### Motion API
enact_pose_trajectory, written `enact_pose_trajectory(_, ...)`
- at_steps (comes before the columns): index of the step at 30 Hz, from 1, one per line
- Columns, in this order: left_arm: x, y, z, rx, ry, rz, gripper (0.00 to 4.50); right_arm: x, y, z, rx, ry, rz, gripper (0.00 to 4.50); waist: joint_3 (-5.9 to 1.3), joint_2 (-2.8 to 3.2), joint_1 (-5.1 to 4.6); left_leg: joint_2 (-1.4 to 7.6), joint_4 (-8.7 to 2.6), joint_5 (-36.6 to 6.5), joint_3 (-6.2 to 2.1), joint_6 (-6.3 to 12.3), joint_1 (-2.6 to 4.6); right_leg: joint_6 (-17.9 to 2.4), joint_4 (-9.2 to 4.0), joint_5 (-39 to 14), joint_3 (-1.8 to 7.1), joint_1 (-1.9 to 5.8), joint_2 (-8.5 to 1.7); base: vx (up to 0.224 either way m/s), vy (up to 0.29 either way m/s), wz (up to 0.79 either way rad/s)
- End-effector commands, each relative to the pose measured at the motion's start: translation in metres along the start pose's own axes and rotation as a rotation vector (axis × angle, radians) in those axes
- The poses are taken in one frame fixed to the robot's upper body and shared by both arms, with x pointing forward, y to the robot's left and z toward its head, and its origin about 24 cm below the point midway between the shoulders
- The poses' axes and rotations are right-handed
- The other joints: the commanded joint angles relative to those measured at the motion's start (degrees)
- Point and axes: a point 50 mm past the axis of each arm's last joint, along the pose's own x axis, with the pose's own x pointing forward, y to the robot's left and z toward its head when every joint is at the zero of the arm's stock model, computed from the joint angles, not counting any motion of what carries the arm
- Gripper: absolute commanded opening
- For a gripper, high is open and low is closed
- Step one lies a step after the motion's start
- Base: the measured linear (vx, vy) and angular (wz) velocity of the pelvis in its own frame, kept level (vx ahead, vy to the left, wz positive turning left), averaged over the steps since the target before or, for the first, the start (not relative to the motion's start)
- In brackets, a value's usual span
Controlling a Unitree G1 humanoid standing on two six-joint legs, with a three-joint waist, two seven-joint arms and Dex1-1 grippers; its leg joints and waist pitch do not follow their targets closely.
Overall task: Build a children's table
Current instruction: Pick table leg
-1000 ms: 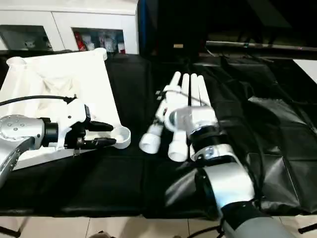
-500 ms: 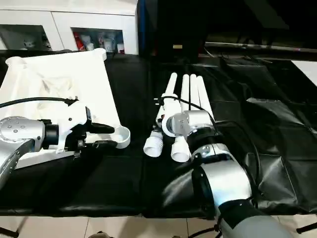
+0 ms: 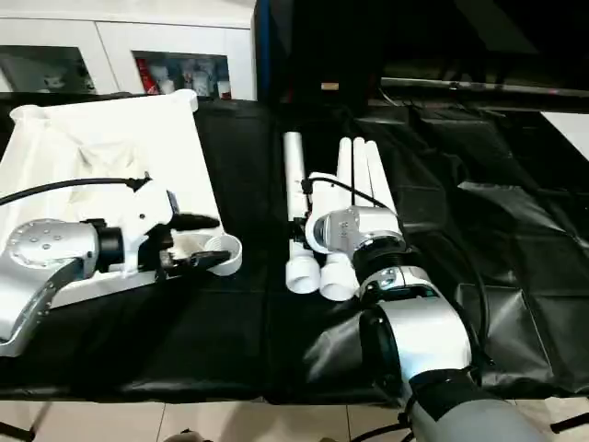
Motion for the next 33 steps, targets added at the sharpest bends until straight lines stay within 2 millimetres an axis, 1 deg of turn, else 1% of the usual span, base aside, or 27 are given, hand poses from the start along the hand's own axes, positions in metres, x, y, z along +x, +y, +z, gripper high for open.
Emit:
enact_pose_trajectory(1,-0.002,0.004,0.001,0.012,-0.002,0.038,3.44,-0.003,0.001,0.009,0.005,-0.029,0.003,2.13,-4.37,0.43,0.12,2.12,-3.61,0.81,0.02,0.22,0.15,-14.91,-2.74,8.28,2.63,3.88,-4.21,0.0,0.0,0.0)
enact_pose_trajectory(2,-0.002,0.004,0.0,0.017,0.009,0.037,3.5,-0.003,0.001,0.01,0.008,-0.032,0.004,2.05,-4.36,0.47,0.14,2.14,-3.63,0.61,0.0,0.31,0.18,-14.85,-2.73,7.83,2.61,3.82,-4.19,0.0,0.0,0.0)
enact_pose_trajectory(4,0.0,0.005,-0.002,0.013,0.014,0.051,3.76,-0.003,0.0,0.01,0.023,-0.041,0.01,1.92,-4.35,0.49,0.14,2.14,-3.62,0.53,0.02,0.39,0.21,-14.87,-2.75,7.46,2.61,3.78,-4.21,0.0,0.0,0.0)
enact_pose_trajectory(5,0.001,0.006,-0.001,0.023,0.004,0.084,3.85,-0.004,0.001,0.011,0.029,-0.049,0.013,1.9,-4.34,0.57,0.09,2.17,-3.63,0.35,0.02,0.31,0.24,-14.93,-2.78,7.36,2.59,3.73,-4.19,0.0,0.0,0.0)
enact_pose_trajectory(6,0.003,0.009,0.001,0.036,-0.015,0.128,3.92,-0.004,0.001,0.012,0.037,-0.059,0.018,1.87,-4.33,0.42,0.07,2.16,-3.63,0.21,-0.01,0.33,0.18,-14.91,-2.8,7.43,2.6,3.84,-4.17,0.0,0.0,0.0)
enact_pose_trajectory(8,0.004,0.015,0.002,0.034,-0.014,0.212,3.92,-0.004,0.002,0.014,0.066,-0.083,0.035,1.87,-4.43,0.36,0.12,2.26,-3.58,0.15,-0.03,0.45,0.22,-14.79,-2.8,7.84,2.65,3.96,-4.29,0.0,0.0,0.0)
enact_pose_trajectory(9,0.005,0.017,0.001,0.027,-0.004,0.224,4.28,-0.004,0.002,0.015,0.075,-0.092,0.037,1.83,-4.39,0.37,0.13,2.25,-3.62,0.3,-0.05,0.69,0.19,-14.83,-2.79,7.76,2.63,3.88,-4.31,0.0,0.0,0.0)
enact_pose_trajectory(10,0.007,0.022,0.0,-0.002,0.024,0.257,4.31,-0.005,0.001,0.018,0.101,-0.128,0.047,1.83,-4.39,0.18,0.09,2.2,-3.65,0.22,0.02,0.75,0.2,-14.74,-2.84,7.46,2.59,3.88,-4.22,0.0,0.0,0.0)
enact_pose_trajectory(11,0.007,0.022,0.0,-0.004,0.022,0.259,4.31,-0.005,0.001,0.018,0.103,-0.132,0.049,1.83,-4.46,0.24,0.16,2.2,-3.59,0.29,0.04,0.73,0.31,-14.69,-2.76,7.38,2.59,3.79,-4.23,0.0,0.0,0.0)
enact_pose_trajectory(12,0.01,0.029,0.003,-0.06,-0.027,0.313,4.31,-0.007,0.003,0.027,0.152,-0.225,0.103,1.83,-4.42,0.2,0.21,2.16,-3.48,0.1,0.17,0.96,0.26,-15.1,-2.83,7.64,2.71,3.76,-4.34,0.0,0.0,0.0)
enact_pose_trajectory(14,0.014,0.033,0.007,-0.13,-0.079,0.333,4.46,-0.011,0.004,0.035,0.159,-0.323,0.147,1.83,-4.47,0.16,0.35,2.22,-3.53,-0.03,0.08,1.05,0.16,-15.51,-2.79,7.82,2.61,3.93,-4.49,0.0,0.0,0.0)
enact_pose_trajectory(16,0.017,0.037,0.011,-0.179,-0.128,0.368,4.5,-0.014,0.005,0.04,0.16,-0.368,0.186,1.83,-4.45,-0.19,0.28,2.12,-3.5,0.01,0.12,1.72,0.09,-15.57,-2.78,8.32,2.56,3.95,-4.35,0.0,0.0,0.0)
enact_pose_trajectory(17,0.018,0.037,0.012,-0.187,-0.142,0.378,4.5,-0.015,0.005,0.04,0.163,-0.371,0.197,1.83,-4.44,-0.21,0.28,2.08,-3.45,0.03,0.12,2.0,0.02,-15.64,-2.81,8.41,2.59,4.03,-4.36,0.0,0.0,0.0)
enact_pose_trajectory(18,0.021,0.038,0.017,-0.209,-0.183,0.384,4.5,-0.017,0.005,0.042,0.18,-0.378,0.231,1.83,-4.47,-0.35,0.38,2.14,-3.45,0.44,0.08,2.9,0.05,-15.71,-2.88,8.26,2.56,4.07,-4.43,0.0,0.0,0.0)
enact_pose_trajectory(19,0.025,0.036,0.027,-0.263,-0.269,0.367,4.5,-0.025,0.007,0.046,0.2,-0.404,0.343,1.83,-4.49,-0.33,0.4,2.16,-3.4,0.76,0.04,3.14,0.01,-15.81,-2.82,8.38,2.53,4.04,-4.44,0.0,0.0,0.0)
enact_pose_trajectory(20,0.027,0.036,0.033,-0.305,-0.315,0.346,4.5,-0.031,0.008,0.048,0.198,-0.427,0.419,1.83,-4.46,-0.59,0.48,2.04,-3.31,1.13,0.13,3.87,-0.18,-16.03,-2.85,9.27,2.59,4.33,-4.4,0.0,0.0,0.0)
enact_pose_trajectory(21,0.03,0.035,0.038,-0.341,-0.348,0.327,4.5,-0.038,0.009,0.049,0.188,-0.453,0.499,1.83,-4.67,-0.42,0.97,2.3,-3.08,2.13,0.1,4.7,0.16,-16.32,-2.68,11.19,2.55,4.12,-4.45,0.0,0.0,0.0)
enact_pose_trajectory(22,0.031,0.035,0.041,-0.359,-0.362,0.319,4.5,-0.042,0.009,0.05,0.179,-0.468,0.546,1.83,-4.63,-0.66,0.85,2.26,-3.11,2.64,0.13,5.12,0.07,-16.46,-2.6,12.06,2.51,4.2,-4.24,0.0,0.0,0.0)
enact_pose_trajectory(23,0.034,0.034,0.048,-0.38,-0.387,0.298,4.5,-0.05,0.008,0.05,0.164,-0.492,0.613,1.83,-4.63,-0.67,1.07,2.34,-3.11,2.66,0.05,5.55,0.04,-16.52,-2.58,12.11,2.42,4.18,-4.34,0.0,0.0,0.0)
enact_pose_trajectory(24,0.036,0.033,0.052,-0.399,-0.39,0.262,4.5,-0.057,0.006,0.048,0.148,-0.51,0.666,1.83,-4.48,-0.93,1.28,2.39,-3.1,2.73,0.08,6.11,0.15,-16.55,-2.74,11.45,2.4,4.11,-4.39,0.0,0.0,0.0)
enact_pose_trajectory(26,0.041,0.03,0.061,-0.448,-0.406,0.182,4.5,-0.07,0.002,0.046,0.12,-0.539,0.759,1.83,-4.44,-0.75,1.81,2.4,-3.07,2.55,0.01,6.06,0.2,-16.31,-2.81,9.85,2.4,4.09,-4.5,0.0,0.0,0.0)
enact_pose_trajectory(27,0.042,0.028,0.066,-0.47,-0.42,0.137,4.5,-0.077,0.001,0.044,0.104,-0.55,0.804,1.83,-4.39,-0.89,2.11,2.36,-3.03,2.46,0.09,5.96,0.32,-16.32,-2.97,9.16,2.42,4.02,-4.49,0.0,0.0,0.0)
enact_pose_trajectory(28,0.045,0.026,0.073,-0.492,-0.439,0.079,4.5,-0.087,0.001,0.042,0.079,-0.561,0.86,1.83,-4.23,-1.06,2.03,2.26,-3.11,2.38,0.13,5.83,0.22,-16.15,-3.06,8.75,2.46,4.11,-4.34,0.0,0.0,0.0)
enact_pose_trajectory(29,0.046,0.025,0.076,-0.497,-0.445,0.061,4.5,-0.09,0.001,0.041,0.071,-0.563,0.876,1.83,-4.39,-0.42,2.42,2.31,-2.98,2.48,-0.02,5.73,0.32,-16.2,-2.93,8.59,2.43,4.09,-4.44,0.0,0.0,0.0)
enact_pose_trajectory(30,0.049,0.023,0.08,-0.503,-0.45,0.031,4.5,-0.098,0.002,0.039,0.049,-0.568,0.918,1.82,-4.33,-0.57,2.49,2.33,-3.09,2.09,-0.07,5.51,0.21,-16.02,-3.11,7.59,2.39,3.98,-4.39,0.0,0.0,0.0)
enact_pose_trajectory(31,0.05,0.023,0.081,-0.506,-0.448,0.024,4.5,-0.102,0.002,0.038,0.04,-0.572,0.936,1.82,-4.22,-0.52,2.55,2.29,-3.16,1.79,-0.04,5.41,0.24,-15.67,-3.38,7.0,2.41,4.05,-4.33,0.0,0.0,0.0)
enact_pose_trajectory(33,0.057,0.022,0.08,-0.535,-0.418,0.012,4.5,-0.112,0.006,0.036,0.006,-0.583,0.99,1.82,-4.18,-0.75,2.5,2.22,-3.26,1.17,-0.11,4.83,0.04,-15.18,-3.52,5.86,2.41,4.28,-4.32,0.0,0.0,0.0)
